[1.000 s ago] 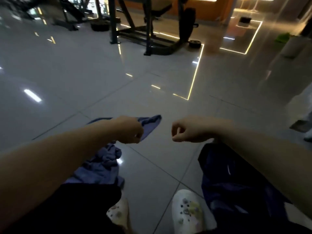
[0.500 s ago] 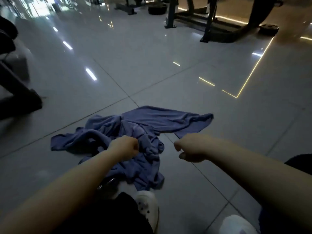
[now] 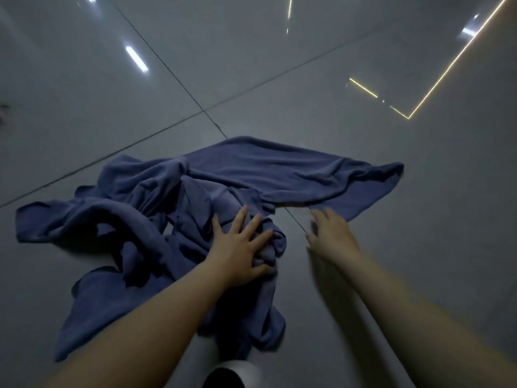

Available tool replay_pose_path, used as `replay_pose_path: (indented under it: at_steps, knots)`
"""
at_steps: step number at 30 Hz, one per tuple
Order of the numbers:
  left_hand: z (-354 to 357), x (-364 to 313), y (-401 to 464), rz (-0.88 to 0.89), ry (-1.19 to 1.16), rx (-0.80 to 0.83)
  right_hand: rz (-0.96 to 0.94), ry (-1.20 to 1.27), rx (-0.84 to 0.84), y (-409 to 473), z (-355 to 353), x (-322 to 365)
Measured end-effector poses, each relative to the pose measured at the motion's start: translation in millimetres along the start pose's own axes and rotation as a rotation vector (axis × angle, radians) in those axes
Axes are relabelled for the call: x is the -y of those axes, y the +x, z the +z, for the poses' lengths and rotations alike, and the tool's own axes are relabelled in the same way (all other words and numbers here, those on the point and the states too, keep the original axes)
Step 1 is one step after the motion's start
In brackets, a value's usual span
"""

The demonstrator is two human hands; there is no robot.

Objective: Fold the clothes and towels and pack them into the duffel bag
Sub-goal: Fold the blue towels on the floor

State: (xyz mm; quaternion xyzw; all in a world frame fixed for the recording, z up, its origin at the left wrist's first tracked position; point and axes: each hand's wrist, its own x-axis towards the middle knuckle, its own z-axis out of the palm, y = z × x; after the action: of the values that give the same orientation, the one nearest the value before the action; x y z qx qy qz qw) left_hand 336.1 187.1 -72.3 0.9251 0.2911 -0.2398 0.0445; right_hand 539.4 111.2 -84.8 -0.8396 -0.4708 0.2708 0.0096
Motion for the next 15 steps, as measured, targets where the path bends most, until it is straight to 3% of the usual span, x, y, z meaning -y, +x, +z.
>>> replay_pose_path:
  at_steps: [4, 6, 9, 15]
  knots:
    - [38.1, 22.0, -3.5, -0.032, 0.066, 0.047, 0.065, -0.092, -0.145, 22.5, 14.1, -9.1]
    - [54.7, 36.3, -12.1, -0.053, 0.056, -0.085, 0.053, -0.092, -0.247, 20.8, 24.8, -6.2]
    - [68.0, 47.5, -20.8, -0.044, -0.016, -0.134, 0.009, -0.011, -0.329, 15.9, 36.3, 1.0]
    - [46.3, 44.1, -30.3, -0.035, -0.071, -0.067, 0.041, -0.035, -0.185, -15.3, 49.2, 30.4]
